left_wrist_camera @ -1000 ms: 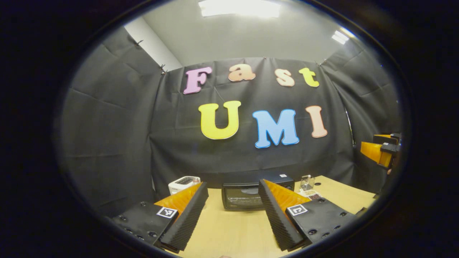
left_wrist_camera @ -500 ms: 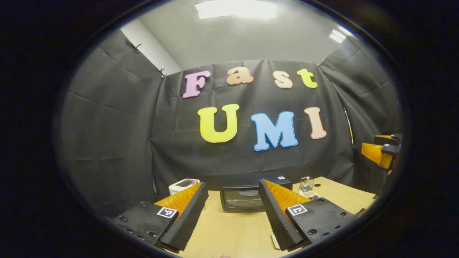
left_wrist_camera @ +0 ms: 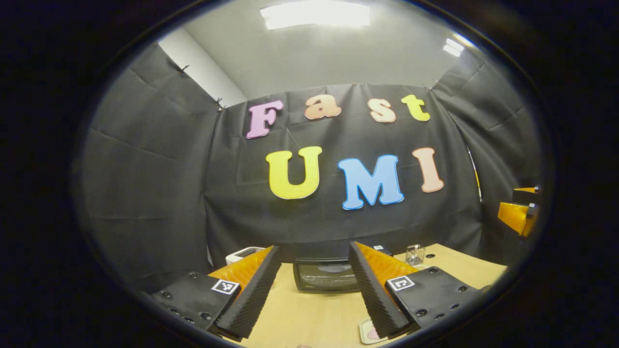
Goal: Open the electric oven with the left hand, put the food in, and close the electric oven.
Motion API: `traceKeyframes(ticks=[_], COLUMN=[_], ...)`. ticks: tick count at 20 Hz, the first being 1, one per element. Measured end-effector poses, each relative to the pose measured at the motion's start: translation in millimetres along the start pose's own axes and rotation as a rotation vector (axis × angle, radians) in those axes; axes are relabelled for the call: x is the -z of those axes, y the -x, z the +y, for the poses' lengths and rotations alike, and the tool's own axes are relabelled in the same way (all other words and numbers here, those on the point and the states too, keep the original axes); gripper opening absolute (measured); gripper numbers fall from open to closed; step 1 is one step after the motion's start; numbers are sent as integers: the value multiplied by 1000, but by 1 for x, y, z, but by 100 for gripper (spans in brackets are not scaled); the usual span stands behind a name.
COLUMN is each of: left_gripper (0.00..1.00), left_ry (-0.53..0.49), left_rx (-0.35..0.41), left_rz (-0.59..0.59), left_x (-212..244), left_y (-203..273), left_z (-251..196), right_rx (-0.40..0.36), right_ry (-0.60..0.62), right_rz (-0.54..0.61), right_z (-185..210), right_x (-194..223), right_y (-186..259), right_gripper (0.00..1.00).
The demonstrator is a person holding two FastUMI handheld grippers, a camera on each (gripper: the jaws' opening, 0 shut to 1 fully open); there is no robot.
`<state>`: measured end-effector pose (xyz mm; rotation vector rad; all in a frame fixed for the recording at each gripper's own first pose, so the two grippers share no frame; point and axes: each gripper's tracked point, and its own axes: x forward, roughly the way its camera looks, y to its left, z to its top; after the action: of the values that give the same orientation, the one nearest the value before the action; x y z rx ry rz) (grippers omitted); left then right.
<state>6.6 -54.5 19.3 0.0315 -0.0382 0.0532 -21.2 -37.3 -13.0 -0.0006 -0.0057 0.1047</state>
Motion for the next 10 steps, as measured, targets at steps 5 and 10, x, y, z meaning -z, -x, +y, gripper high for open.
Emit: traceKeyframes(ticks=[5, 10], left_gripper=[100, 100], left_ry=[10, 18], left_rx=[26, 86], left_rz=[6, 10], left_x=[13, 30], left_y=[-39, -97], left_z=[-8, -16], right_rx=[33, 111], right_ry=[8, -4], right_rz=[4, -7], right_z=[-6, -8], right_x=[3, -2], right_y=[-8, -25], right_gripper=[96, 96])
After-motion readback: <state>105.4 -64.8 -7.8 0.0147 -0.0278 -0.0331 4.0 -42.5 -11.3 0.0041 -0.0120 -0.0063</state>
